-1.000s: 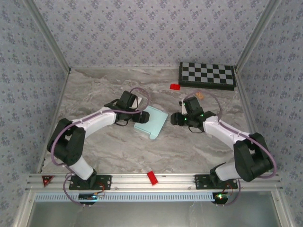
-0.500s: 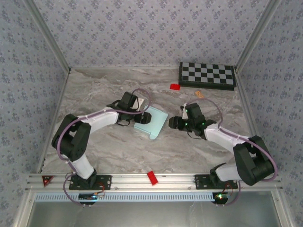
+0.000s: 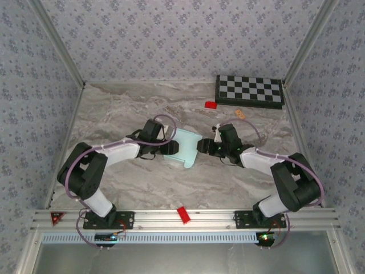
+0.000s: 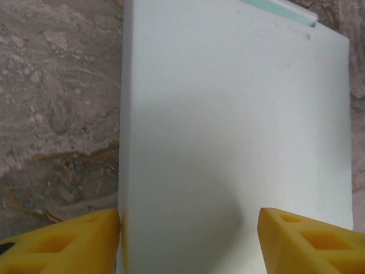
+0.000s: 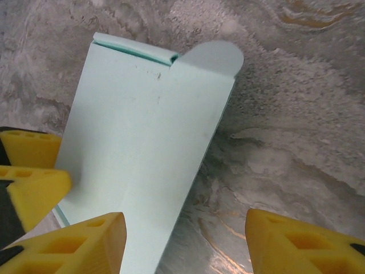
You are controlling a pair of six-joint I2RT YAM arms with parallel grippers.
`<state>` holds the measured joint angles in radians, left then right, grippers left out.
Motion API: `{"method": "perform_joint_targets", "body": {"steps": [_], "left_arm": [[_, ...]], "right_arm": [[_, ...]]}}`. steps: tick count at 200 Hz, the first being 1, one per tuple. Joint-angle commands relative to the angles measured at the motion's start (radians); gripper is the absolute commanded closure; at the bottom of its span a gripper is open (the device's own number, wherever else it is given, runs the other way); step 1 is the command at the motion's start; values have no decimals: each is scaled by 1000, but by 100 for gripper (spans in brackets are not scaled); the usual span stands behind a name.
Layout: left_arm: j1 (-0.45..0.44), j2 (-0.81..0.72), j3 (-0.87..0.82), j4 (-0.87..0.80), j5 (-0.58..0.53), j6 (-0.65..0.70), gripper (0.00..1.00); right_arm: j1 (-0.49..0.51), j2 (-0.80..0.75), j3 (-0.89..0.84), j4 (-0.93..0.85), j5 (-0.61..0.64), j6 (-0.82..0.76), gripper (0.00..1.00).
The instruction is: Fold the paper box
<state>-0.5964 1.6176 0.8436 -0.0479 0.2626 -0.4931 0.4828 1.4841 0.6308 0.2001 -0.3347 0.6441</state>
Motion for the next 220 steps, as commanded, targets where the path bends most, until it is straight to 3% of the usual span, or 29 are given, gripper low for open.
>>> {"method": "perform_joint_targets", "body": {"steps": [1,103,123,178,220], "left_arm": [[-15,-37,-30,63,-8,-114,38],[-10,-53,-15,20,-70,-87,39],[5,-36,0,20,-54,-78,49],[10,11,19,38,-24,-79,57],[9,44,26,44,-17,-78,57]], "right_arm": [[12,43,16,52,-51,25,41],[11,150,39,192,-157,51,41],[6,171,48,205,-168,55,41],[1,232,70,274,-242,69,43],[7,248,79,295,-274,70,48]]}}
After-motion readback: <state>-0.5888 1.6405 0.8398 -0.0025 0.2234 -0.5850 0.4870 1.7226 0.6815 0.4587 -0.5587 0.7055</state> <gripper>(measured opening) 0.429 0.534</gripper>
